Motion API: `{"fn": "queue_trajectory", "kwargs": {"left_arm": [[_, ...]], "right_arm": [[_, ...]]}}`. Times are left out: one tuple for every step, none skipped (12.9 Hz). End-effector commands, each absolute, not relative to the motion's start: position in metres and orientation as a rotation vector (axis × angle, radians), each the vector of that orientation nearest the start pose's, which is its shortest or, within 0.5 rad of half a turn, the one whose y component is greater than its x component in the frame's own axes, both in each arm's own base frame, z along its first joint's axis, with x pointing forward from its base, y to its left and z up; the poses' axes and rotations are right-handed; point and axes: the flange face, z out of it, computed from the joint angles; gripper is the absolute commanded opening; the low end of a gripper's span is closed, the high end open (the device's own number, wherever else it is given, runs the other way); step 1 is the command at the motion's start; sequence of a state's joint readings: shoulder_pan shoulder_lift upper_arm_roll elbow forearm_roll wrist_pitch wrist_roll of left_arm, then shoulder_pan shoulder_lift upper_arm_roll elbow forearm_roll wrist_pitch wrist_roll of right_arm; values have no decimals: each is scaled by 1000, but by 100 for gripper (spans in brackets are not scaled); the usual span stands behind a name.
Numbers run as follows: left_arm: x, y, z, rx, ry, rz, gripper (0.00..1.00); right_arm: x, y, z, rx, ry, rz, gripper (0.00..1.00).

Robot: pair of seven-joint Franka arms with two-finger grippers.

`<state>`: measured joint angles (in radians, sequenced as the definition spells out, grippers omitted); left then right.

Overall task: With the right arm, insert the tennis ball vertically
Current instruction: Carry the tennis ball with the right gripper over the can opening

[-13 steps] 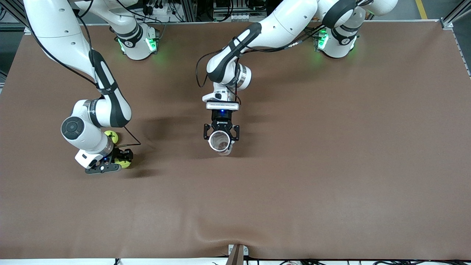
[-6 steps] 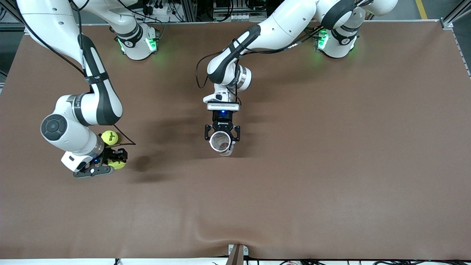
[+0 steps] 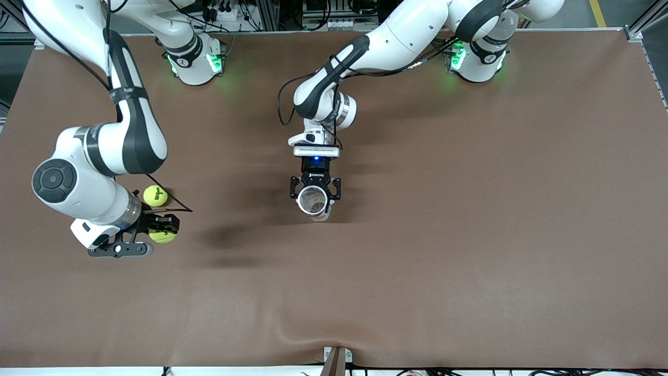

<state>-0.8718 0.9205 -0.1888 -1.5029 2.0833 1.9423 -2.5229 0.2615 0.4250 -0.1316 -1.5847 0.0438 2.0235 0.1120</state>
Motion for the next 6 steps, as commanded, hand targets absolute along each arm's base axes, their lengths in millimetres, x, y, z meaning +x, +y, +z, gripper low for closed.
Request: {"fn": "queue_trajectory", "kwargs": {"left_arm": [[430, -593, 151, -2358, -63, -2243, 71], [430, -593, 151, -2357, -61, -2242, 71], [429, -592, 150, -2358, -60, -2241, 71], [429, -592, 150, -2357, -58, -2240, 72], [429, -592, 150, -2357, -58, -2240, 73], [429, -592, 150, -2357, -58, -2240, 73]], "right_arm": [[670, 131, 417, -3145, 48, -23, 11], [671, 133, 425, -3143, 69, -18, 11], [670, 137, 432, -3142, 87, -15, 11], [669, 147, 436, -3142, 93, -10, 11], [667, 155, 439, -3140, 131, -17, 11], [665, 164, 442, -3135, 163, -23, 11]]}}
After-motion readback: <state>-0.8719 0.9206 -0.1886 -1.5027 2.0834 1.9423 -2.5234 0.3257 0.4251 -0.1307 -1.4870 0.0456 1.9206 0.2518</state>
